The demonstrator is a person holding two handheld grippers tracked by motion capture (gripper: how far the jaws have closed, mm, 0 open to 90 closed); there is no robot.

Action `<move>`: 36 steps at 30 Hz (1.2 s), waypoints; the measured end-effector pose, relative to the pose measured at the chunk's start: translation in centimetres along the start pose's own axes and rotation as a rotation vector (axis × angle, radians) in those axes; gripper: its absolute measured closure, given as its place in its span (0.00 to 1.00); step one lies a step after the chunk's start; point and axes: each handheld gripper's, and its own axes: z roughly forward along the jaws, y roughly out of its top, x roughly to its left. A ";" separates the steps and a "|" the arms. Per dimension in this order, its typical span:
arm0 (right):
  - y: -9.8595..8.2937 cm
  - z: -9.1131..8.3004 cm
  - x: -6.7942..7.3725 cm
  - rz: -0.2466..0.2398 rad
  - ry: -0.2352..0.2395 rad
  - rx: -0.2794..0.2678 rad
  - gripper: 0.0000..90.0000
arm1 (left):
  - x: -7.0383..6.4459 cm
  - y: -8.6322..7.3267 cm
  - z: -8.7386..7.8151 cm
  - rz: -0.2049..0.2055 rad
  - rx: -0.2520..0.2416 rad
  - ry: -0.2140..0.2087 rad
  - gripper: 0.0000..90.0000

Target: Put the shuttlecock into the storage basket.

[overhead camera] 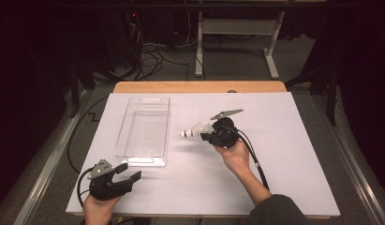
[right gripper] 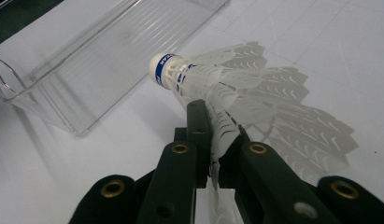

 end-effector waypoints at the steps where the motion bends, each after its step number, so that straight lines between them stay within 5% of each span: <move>1: 0.1 0.0 0.1 0.001 0.001 0.000 0.98 | 0.0 0.0 0.0 -0.001 0.000 0.000 0.39; 36: 3.6 -0.1 2.0 -0.035 0.038 -0.003 0.98 | 0.4 0.0 -0.1 -0.009 0.002 0.002 0.39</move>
